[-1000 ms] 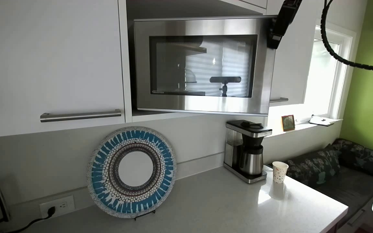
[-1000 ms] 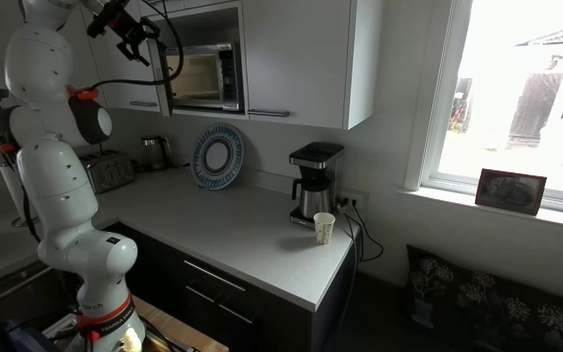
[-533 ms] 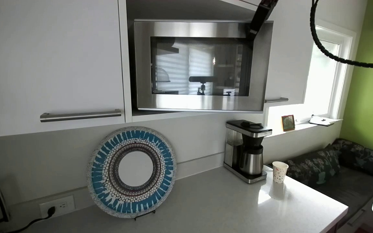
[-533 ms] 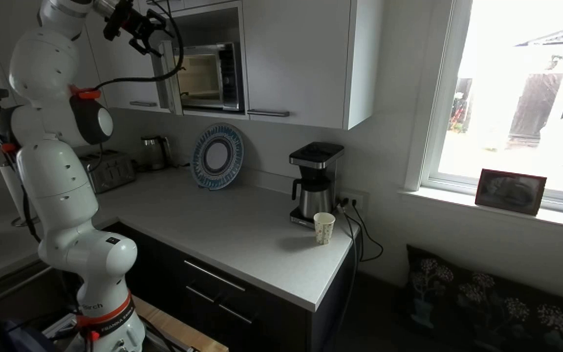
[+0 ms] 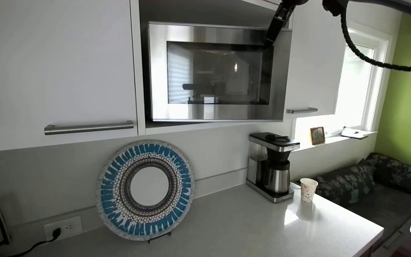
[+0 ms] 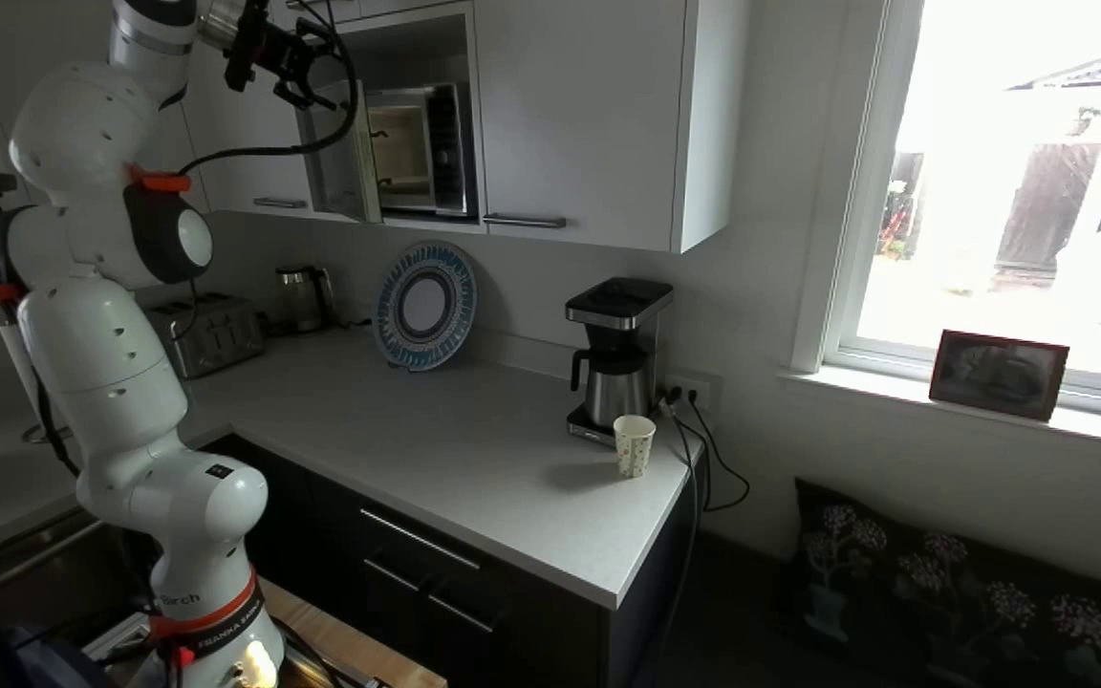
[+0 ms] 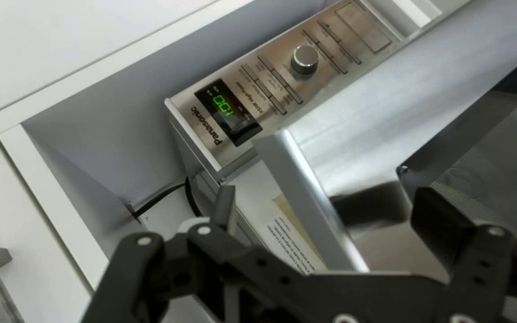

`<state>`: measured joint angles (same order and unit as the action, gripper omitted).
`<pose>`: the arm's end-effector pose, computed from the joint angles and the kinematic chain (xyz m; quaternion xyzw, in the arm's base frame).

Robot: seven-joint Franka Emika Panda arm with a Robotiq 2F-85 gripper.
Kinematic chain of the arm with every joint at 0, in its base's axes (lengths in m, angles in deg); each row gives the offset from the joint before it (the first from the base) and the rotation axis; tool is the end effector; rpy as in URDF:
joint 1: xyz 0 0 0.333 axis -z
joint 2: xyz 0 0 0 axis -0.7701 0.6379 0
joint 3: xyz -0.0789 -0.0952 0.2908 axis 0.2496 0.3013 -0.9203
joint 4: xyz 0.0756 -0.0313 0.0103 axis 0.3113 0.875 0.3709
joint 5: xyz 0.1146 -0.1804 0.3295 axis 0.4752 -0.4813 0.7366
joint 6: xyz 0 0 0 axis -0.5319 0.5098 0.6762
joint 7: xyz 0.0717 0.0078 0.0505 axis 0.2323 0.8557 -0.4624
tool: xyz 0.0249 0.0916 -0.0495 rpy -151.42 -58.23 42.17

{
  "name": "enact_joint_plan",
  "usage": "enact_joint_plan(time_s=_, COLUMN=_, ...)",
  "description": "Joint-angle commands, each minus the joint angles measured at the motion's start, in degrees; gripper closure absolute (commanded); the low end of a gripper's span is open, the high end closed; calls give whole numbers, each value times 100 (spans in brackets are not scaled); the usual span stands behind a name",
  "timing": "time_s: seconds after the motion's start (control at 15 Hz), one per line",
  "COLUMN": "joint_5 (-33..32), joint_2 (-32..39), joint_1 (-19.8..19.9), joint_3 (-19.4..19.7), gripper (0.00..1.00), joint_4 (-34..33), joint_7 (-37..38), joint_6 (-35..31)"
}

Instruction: Put the plate in the microwave and then close the microwave door

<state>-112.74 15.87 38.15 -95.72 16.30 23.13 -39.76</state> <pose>0.3721 0.2038 0.9476 0.8201 0.2076 0.3667 0.3872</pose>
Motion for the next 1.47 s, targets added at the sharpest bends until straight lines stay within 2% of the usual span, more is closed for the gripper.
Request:
enact_joint_plan(time_s=0.0, joint_5=-266, joint_2=-581, joint_1=40, joint_3=27, gripper=0, joint_4=763, joint_7=196, joint_6=69)
enact_joint_plan(time_s=0.07, joint_5=-217, joint_2=-689, joint_1=36, joint_3=57, gripper=0, joint_4=874, joint_7=251, joint_6=73)
enact_joint_plan(time_s=0.13, joint_5=-114, joint_2=-799, joint_1=31, joint_3=105, gripper=23, joint_4=978, joint_7=294, joint_6=85)
enact_joint_plan(time_s=0.27, joint_5=18, joint_2=-1009, joint_1=-2, joint_3=194, gripper=32, joint_4=1191, joint_7=328, joint_6=26)
enact_joint_plan(time_s=0.6, joint_5=612, joint_2=-1354, joint_1=-185, joint_3=514, gripper=74, joint_4=1738, joint_7=301, joint_6=-416)
enact_joint_plan(time_s=0.8, joint_5=863, joint_2=-1463, joint_1=-236, joint_3=709, gripper=96, joint_4=2118, joint_7=307, joint_6=-987)
enact_joint_plan(time_s=0.93, joint_5=850, joint_2=-1525, joint_1=-221, joint_3=836, gripper=100, joint_4=2412, joint_7=285, joint_6=-1374)
enact_joint_plan(time_s=1.4, joint_5=702, joint_2=-1549, joint_1=101, joint_3=1193, gripper=100, joint_4=3216, joint_7=332, joint_6=-3087)
